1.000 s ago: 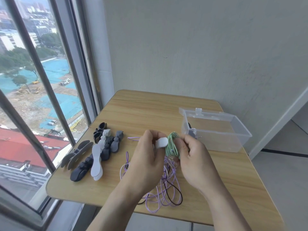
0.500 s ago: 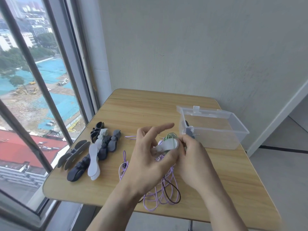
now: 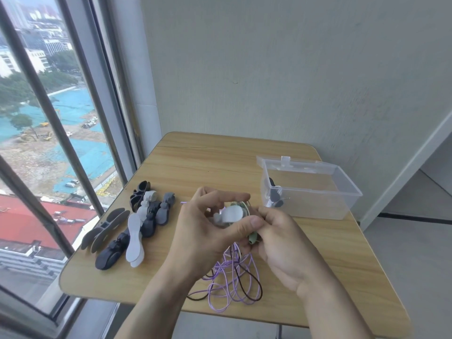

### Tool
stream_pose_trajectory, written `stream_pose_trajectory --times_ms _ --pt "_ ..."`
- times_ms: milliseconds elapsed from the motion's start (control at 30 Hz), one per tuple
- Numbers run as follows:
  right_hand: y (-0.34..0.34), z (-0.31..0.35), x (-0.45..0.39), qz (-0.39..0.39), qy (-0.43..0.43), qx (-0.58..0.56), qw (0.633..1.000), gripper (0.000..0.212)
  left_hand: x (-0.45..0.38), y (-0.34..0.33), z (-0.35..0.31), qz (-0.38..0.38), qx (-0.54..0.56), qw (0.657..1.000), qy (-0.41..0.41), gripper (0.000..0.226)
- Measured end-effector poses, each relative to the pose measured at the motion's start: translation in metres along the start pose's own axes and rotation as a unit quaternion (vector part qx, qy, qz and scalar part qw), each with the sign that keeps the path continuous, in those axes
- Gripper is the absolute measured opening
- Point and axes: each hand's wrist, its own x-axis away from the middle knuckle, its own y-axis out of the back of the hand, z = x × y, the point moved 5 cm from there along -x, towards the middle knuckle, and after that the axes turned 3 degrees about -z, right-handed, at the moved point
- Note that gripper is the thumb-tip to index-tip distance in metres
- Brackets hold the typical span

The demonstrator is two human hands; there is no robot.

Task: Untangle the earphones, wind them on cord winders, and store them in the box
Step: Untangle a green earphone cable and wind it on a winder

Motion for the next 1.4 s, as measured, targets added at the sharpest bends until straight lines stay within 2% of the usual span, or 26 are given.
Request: stream_pose_trajectory --times_ms 200,367,433,467,533,600,733,800,867,967,1033,1133,1233,1400 --pt "-0.009 -0.006 -0.003 0.018 -0.022 -0.046 0.999 0.025 -0.001 0.002 0.005 0.003 0.038 0.999 0.010 0.035" --pt "-0.012 -0.007 -0.003 0.033 -0.042 -0.080 0.995 0.031 -0.001 0.001 0.013 0.012 0.095 0.995 0.025 0.033" --pt "-0.011 -0.007 -0.002 0.036 -0.035 -0.027 0.998 0.036 0.001 0.000 0.014 0.008 0.102 0.994 0.035 0.031" --pt "-0.010 -0.006 -0.002 0.030 -0.021 0.038 0.999 0.040 0.001 0.000 0.015 -0.005 0.104 0.994 0.044 0.028" --pt "-0.009 -0.002 0.000 0.022 0.015 0.188 0.982 0.046 0.001 -0.001 0.017 -0.044 0.137 0.987 0.069 0.012" --pt "-0.012 -0.001 0.001 0.024 0.034 0.258 0.965 0.044 0.004 -0.005 0.020 -0.069 0.194 0.973 0.103 0.008" --pt "-0.014 -0.002 0.001 0.026 0.047 0.188 0.981 0.042 0.006 -0.014 0.024 -0.028 0.288 0.947 0.141 0.018" --pt "-0.012 0.001 0.000 0.010 0.059 0.168 0.984 0.040 0.006 -0.015 0.020 0.005 0.305 0.944 0.125 0.026" --pt "-0.008 0.005 0.001 -0.027 0.087 0.156 0.984 0.026 0.006 -0.016 0.016 0.017 0.254 0.965 0.067 0.029" --pt "-0.003 0.018 0.006 -0.118 0.170 0.202 0.957 0.017 0.008 -0.017 0.014 -0.015 0.033 0.999 -0.035 0.021" --pt "-0.004 0.020 0.008 -0.165 0.210 0.214 0.940 0.016 0.009 -0.019 0.016 -0.013 -0.075 0.996 -0.057 0.015" --pt "-0.002 0.019 0.008 -0.227 0.248 0.266 0.903 0.016 0.008 -0.018 0.019 0.002 -0.184 0.980 -0.082 0.025" --pt "0.002 0.024 0.011 -0.285 0.309 0.282 0.862 0.007 0.009 -0.021 0.012 0.000 -0.224 0.967 -0.125 0.024" --pt "-0.003 0.032 0.017 -0.316 0.385 0.278 0.821 0.022 0.011 -0.019 0.003 -0.070 -0.239 0.957 -0.150 0.036"
